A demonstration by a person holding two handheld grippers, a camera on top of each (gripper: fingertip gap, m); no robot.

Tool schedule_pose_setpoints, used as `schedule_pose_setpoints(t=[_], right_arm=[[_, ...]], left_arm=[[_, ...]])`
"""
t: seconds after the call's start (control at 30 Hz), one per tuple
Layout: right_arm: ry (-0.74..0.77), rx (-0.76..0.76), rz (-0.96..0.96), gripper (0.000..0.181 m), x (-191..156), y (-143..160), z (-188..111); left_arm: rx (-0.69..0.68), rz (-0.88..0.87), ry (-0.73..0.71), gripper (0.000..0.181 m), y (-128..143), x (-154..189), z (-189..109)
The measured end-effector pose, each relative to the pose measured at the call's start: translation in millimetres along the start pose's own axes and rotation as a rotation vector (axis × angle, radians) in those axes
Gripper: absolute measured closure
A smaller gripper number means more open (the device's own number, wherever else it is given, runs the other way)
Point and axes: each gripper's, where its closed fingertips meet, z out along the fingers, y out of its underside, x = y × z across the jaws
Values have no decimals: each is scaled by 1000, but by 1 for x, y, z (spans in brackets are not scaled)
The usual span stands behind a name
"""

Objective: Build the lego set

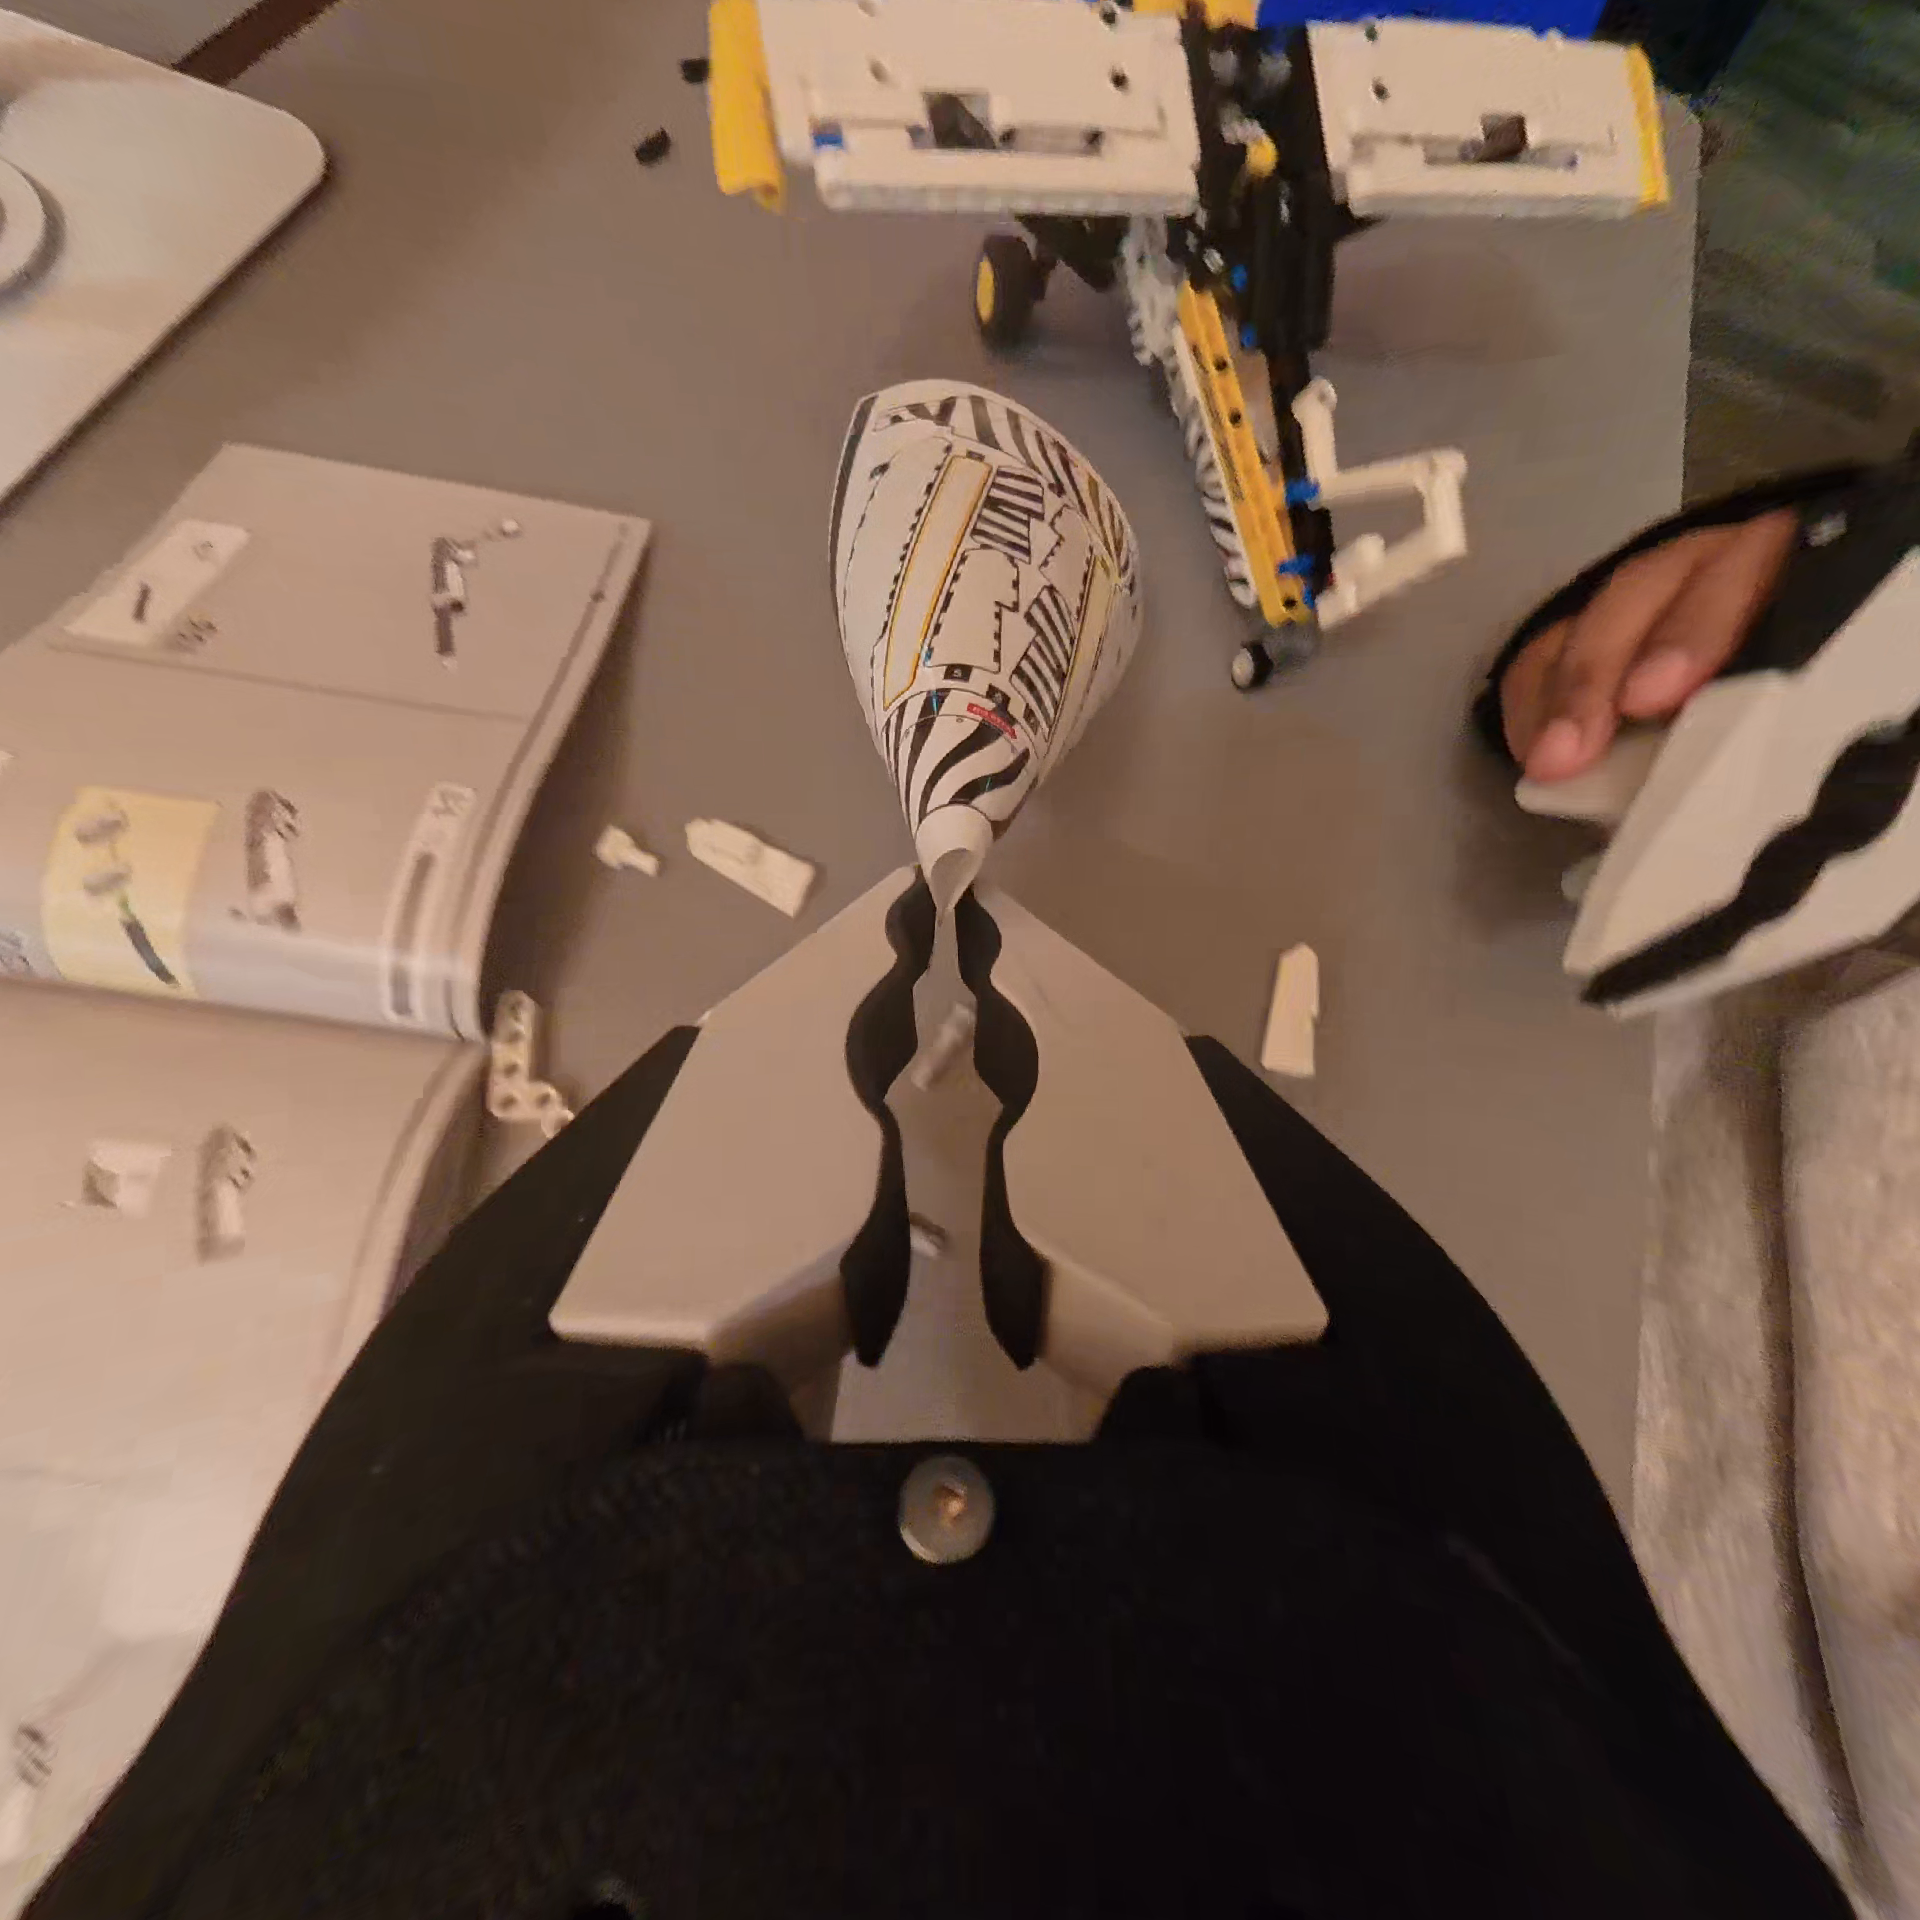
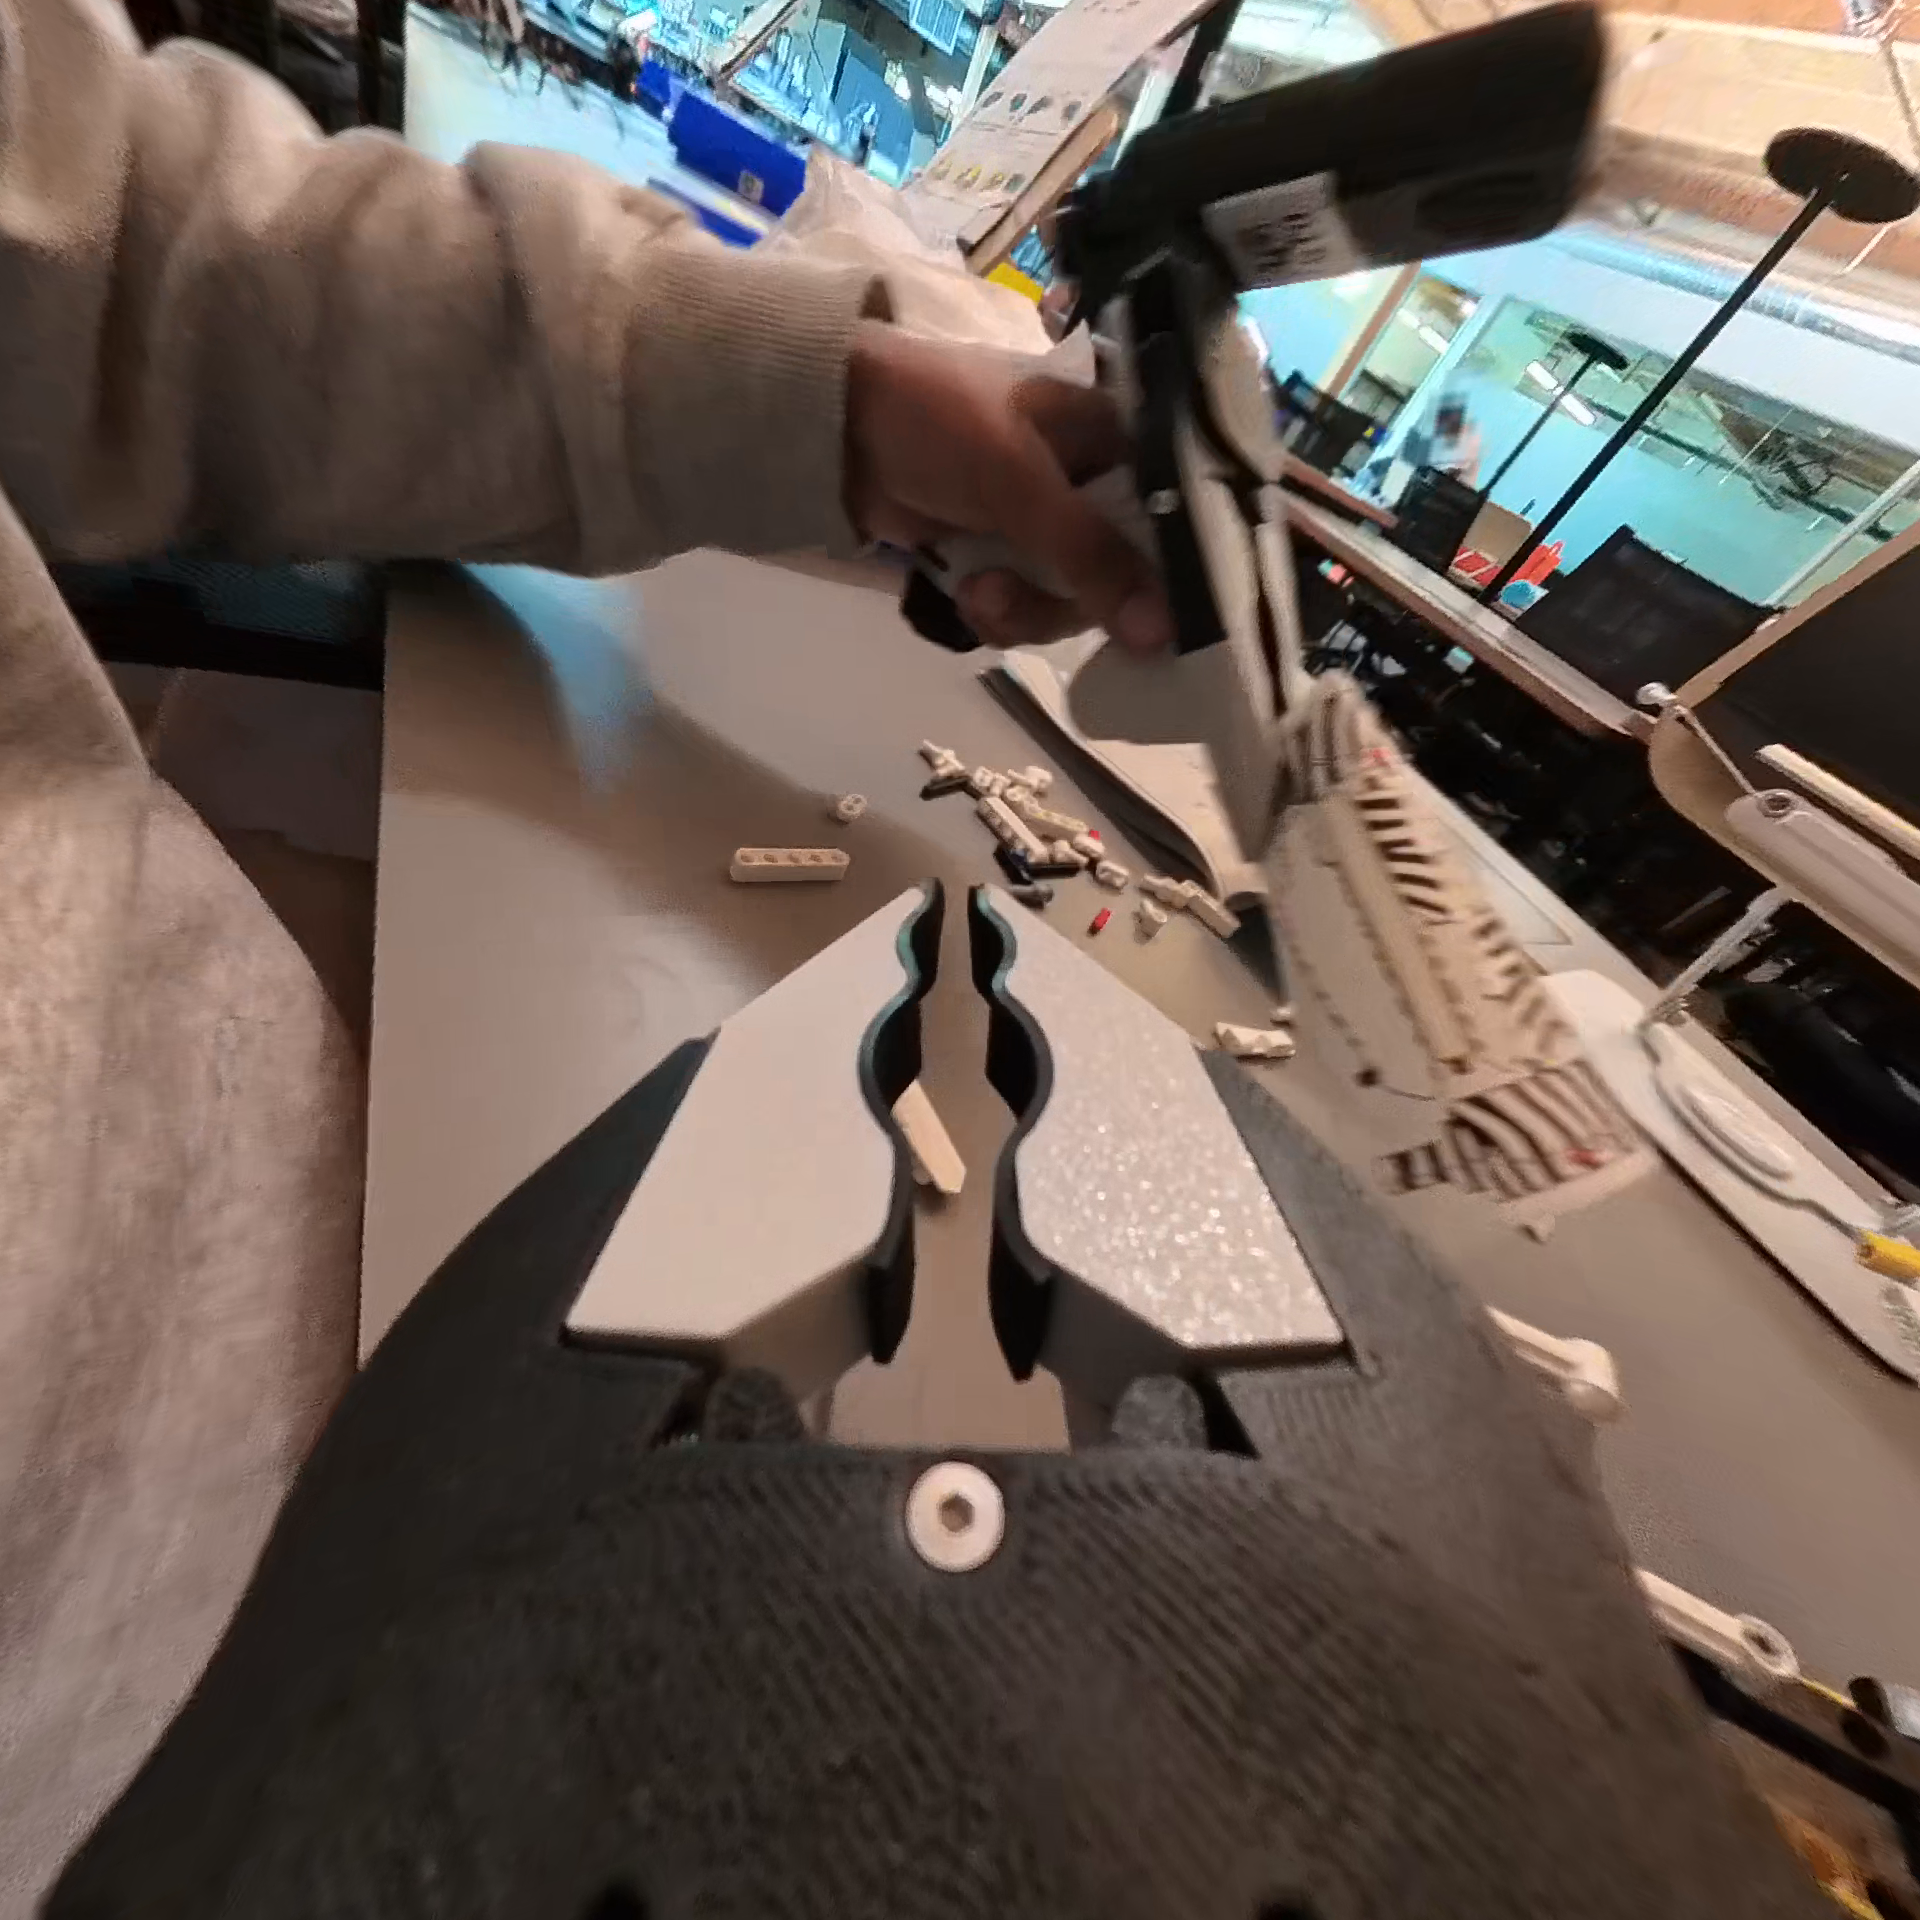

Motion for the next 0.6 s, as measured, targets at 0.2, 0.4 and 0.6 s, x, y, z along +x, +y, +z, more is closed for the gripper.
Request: schedule_pose_setpoints(t=[0.2, 0.4, 0.6], right_arm=[[32, 57, 39, 178, 8, -8, -6], [56, 26, 37, 178, 12, -2, -4], [44, 45, 62, 177, 13, -4, -5]], left_arm=[[-44, -34, 15, 169, 46, 34, 4], [-58, -33, 72, 158, 64, 40, 21], [-6, -96, 116, 142, 63, 36, 22]])
